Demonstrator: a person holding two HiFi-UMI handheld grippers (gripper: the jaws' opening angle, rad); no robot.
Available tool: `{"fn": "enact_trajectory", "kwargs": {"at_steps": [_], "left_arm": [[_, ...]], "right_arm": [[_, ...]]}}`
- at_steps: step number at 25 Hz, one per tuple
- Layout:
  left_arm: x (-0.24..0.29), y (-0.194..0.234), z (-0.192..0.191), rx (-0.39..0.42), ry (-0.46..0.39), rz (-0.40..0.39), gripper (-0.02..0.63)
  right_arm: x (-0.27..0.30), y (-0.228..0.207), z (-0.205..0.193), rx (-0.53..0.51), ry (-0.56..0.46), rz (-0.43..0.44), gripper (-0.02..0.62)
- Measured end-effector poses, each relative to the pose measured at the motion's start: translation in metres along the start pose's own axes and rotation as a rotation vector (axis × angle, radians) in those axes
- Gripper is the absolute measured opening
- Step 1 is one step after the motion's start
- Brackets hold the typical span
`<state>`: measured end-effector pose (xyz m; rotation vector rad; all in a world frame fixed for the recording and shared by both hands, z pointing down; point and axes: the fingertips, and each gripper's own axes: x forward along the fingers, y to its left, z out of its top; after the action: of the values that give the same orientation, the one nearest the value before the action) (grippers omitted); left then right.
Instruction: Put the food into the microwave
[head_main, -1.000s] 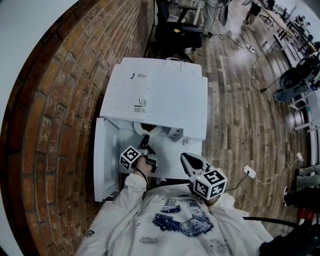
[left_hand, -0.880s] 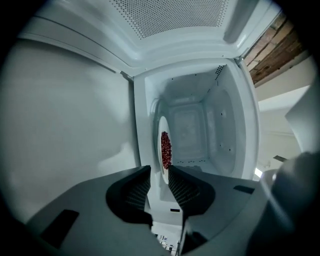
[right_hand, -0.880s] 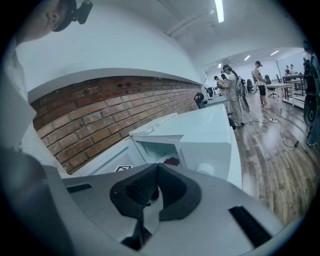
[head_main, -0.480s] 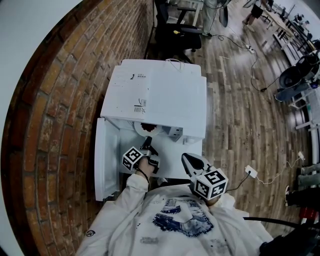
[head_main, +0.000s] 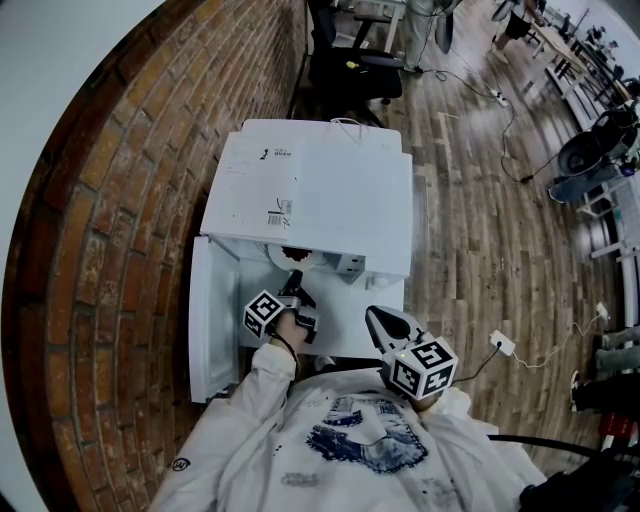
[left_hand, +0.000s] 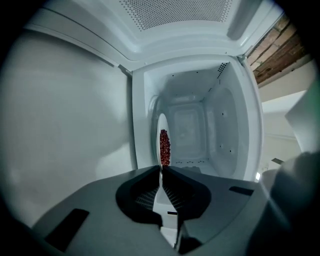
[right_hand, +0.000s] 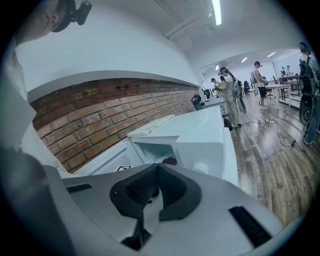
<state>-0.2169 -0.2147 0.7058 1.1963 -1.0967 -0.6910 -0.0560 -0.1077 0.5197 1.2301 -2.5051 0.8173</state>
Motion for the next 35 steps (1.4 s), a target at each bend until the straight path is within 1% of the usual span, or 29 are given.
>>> {"fn": "enact_trajectory", "kwargs": {"at_steps": [16, 23, 32, 35], "left_arm": [[0.022, -0.002, 0.011, -0.013, -0.013, 0.012, 0.025], [0.031, -0.006, 0.015, -0.004, -0.015, 0.01, 0.025], [0.03, -0.006, 0.011, -0.003, -0.018, 0.026, 0.025], [0.026, -0.008, 0.009, 0.011, -0.015, 0.018, 0.026]], "right_arm": [[0.0, -0.01, -0.001, 0.015, 0.009, -0.017, 0.014], [0.0, -0.014, -0.001, 0.018, 0.016, -0.016, 0.014], [-0.006, -0.018, -0.002, 0.021, 0.015, -0.013, 0.014], [-0.008, -0.02, -0.003, 0.022, 0.014, -0.009, 0.014]]}}
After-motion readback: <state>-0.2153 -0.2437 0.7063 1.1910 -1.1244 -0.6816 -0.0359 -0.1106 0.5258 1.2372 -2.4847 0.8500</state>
